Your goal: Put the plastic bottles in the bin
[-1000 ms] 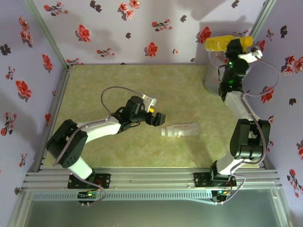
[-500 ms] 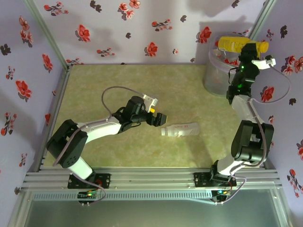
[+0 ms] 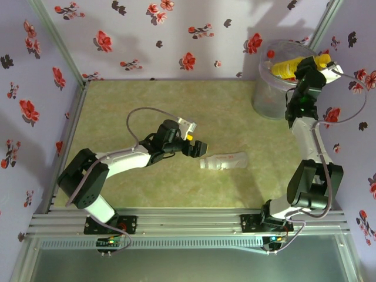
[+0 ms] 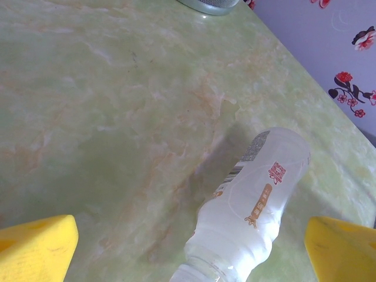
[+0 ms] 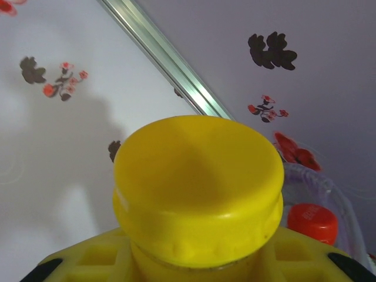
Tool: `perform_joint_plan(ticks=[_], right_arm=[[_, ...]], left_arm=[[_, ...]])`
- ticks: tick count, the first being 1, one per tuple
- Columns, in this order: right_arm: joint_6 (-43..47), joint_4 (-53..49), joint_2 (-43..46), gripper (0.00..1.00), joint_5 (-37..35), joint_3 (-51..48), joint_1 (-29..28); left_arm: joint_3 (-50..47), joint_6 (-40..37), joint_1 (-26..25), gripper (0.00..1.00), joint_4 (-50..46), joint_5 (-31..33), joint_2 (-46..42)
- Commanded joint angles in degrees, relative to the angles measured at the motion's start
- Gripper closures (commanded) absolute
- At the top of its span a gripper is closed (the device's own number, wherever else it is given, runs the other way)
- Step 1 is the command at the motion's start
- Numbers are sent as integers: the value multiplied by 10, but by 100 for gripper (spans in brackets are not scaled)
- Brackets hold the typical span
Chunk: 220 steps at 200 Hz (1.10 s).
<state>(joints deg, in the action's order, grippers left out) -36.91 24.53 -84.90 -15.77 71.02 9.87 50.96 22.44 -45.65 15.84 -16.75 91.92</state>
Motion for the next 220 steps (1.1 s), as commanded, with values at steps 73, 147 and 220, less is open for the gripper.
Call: perform_joint_plan(ticks=[73, 147, 220], right_arm=[[40, -179, -56, 59, 60, 96, 2], [30, -215, -110, 54, 105, 106, 2], [48, -279, -120, 18, 145, 165, 2]], left_arm=[[22, 3, -7, 1, -4, -3, 3], [27, 3, -9, 1, -9, 0, 11], [37, -3, -10, 0, -22, 5, 18]])
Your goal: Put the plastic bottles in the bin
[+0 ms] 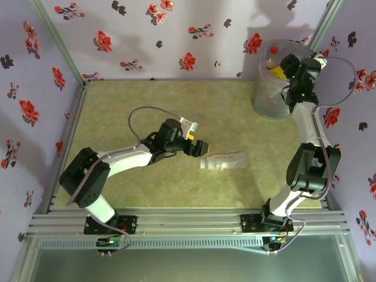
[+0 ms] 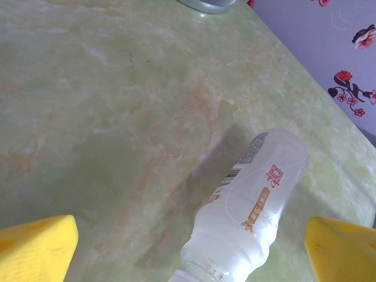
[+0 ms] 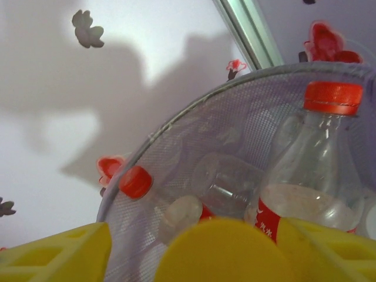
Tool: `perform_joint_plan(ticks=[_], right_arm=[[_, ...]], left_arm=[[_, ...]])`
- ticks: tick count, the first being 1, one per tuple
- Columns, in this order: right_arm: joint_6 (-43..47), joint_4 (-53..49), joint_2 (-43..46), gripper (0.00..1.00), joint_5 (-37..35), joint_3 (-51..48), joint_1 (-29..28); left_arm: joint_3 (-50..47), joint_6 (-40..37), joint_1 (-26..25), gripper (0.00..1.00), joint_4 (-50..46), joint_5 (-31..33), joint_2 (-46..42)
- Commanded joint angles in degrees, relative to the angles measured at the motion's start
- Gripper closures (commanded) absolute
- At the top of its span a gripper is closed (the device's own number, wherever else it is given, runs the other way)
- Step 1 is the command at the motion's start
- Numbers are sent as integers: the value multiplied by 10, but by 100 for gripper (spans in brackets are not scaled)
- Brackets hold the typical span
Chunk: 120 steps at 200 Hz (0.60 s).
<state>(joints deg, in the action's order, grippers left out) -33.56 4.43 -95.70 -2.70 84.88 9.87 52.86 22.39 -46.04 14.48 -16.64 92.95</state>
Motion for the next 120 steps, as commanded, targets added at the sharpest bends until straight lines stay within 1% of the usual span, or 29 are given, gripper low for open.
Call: perform_joint_plan(ticks=[1, 25, 58, 103, 120], right_arm=[[16, -79, -11, 18, 13, 28, 2], [34, -101, 5, 15, 1, 44, 2], [57, -108, 39, 16, -27, 32, 2], [102, -115, 96, 20, -69, -6, -10], [113, -116, 113, 25, -79, -20, -13]], left_arm=[[18, -2, -6, 1, -9, 4, 8], [22, -5, -7, 0, -11, 5, 15], [28, -13, -8, 0, -24, 7, 18], [29, -21, -9, 0, -36, 14, 16], [30, -21, -9, 0, -36, 14, 18]])
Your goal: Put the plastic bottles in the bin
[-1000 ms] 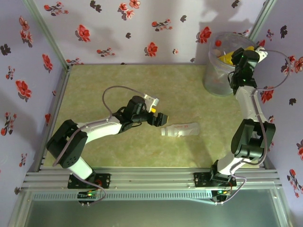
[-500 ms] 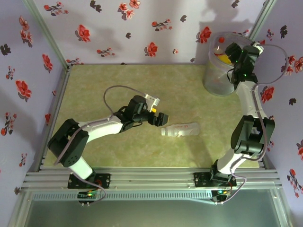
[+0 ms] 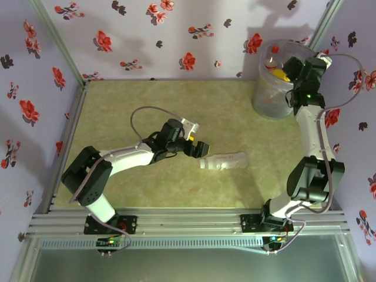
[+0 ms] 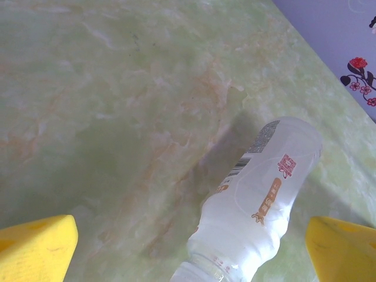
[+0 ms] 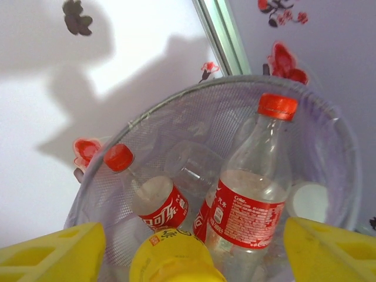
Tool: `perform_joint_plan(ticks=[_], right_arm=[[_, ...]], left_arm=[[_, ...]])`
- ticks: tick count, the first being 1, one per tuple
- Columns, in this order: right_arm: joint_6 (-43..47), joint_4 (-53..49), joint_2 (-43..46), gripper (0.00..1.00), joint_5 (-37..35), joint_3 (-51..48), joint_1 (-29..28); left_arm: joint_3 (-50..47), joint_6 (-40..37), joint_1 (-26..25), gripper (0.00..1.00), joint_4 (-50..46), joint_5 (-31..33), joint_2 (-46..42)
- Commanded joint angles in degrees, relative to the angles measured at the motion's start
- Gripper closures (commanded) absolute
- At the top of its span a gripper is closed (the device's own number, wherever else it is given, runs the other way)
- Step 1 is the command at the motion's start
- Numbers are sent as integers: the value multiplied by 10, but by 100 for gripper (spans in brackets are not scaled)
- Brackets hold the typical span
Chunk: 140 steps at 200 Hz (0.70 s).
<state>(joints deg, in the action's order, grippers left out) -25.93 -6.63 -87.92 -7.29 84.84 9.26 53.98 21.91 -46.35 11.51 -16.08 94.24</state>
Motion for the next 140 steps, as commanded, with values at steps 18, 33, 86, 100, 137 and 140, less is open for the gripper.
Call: perform_joint_plan(ticks=[18, 33, 86, 100, 137, 140], right_arm=[[46, -10, 44, 41, -41, -27, -7], [47, -11, 44, 53, -39, -30, -7], [32, -8, -18, 66, -9, 10, -6], [25, -14, -40, 66, 3, 27, -7], [15, -17, -72, 66, 13, 31, -9], [15, -18, -72, 66, 12, 31, -9]], left_arm=[[21, -17, -7, 0, -7, 9, 8], [23, -17, -7, 0, -8, 9, 10], [27, -18, -8, 0, -14, 9, 11], [27, -19, -8, 0, -17, 9, 9], [26, -25, -9, 0, -28, 15, 2], [26, -26, -9, 0, -30, 15, 1]])
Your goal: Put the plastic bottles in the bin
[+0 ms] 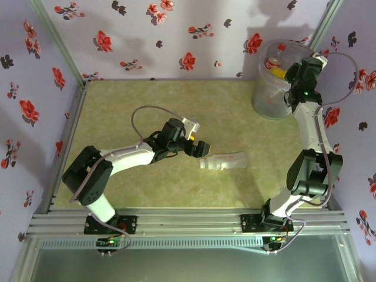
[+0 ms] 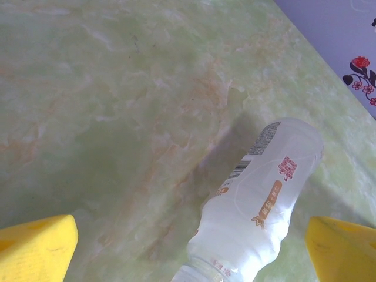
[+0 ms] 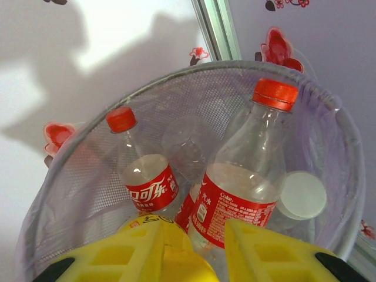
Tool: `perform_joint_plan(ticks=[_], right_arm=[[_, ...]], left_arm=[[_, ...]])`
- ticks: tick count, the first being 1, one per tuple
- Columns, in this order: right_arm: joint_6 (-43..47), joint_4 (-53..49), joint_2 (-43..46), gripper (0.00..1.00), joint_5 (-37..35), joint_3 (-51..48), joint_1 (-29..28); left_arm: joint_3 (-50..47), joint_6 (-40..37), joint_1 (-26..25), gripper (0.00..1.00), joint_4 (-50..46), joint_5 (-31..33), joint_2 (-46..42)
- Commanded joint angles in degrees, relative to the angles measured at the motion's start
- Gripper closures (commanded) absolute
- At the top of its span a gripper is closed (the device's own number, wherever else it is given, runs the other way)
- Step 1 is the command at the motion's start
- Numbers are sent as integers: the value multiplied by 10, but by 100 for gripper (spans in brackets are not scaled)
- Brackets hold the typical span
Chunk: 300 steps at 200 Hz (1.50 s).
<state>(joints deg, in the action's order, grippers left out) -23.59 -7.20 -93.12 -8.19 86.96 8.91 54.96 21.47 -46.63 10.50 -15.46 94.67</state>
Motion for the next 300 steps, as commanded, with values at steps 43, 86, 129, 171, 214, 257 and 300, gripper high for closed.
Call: perform_joint_plan(ticks=[43, 86, 129, 171, 214, 257, 300], right_arm=[[7, -28, -14, 62, 22, 26, -6], [44, -57, 55, 30, -7, -3, -25], [57, -126, 144, 8, -34, -71, -51], [33, -183, 245, 5, 14, -170, -66], [43, -268, 325, 5, 62, -228, -66], [38, -297, 393, 5, 78, -289, -66], [13, -320, 414, 4, 123, -307, -65]], left_arm=[[33, -54, -7, 0, -57, 13, -5], [115, -153, -20, 0, -164, 12, 22], [231, -267, -56, 0, -301, -6, 94], [311, -310, -85, 0, -366, -1, 171], [355, -330, -106, 0, -415, 10, 210], [388, -339, -122, 0, -453, 27, 261], [403, -330, -123, 6, -443, 62, 286]])
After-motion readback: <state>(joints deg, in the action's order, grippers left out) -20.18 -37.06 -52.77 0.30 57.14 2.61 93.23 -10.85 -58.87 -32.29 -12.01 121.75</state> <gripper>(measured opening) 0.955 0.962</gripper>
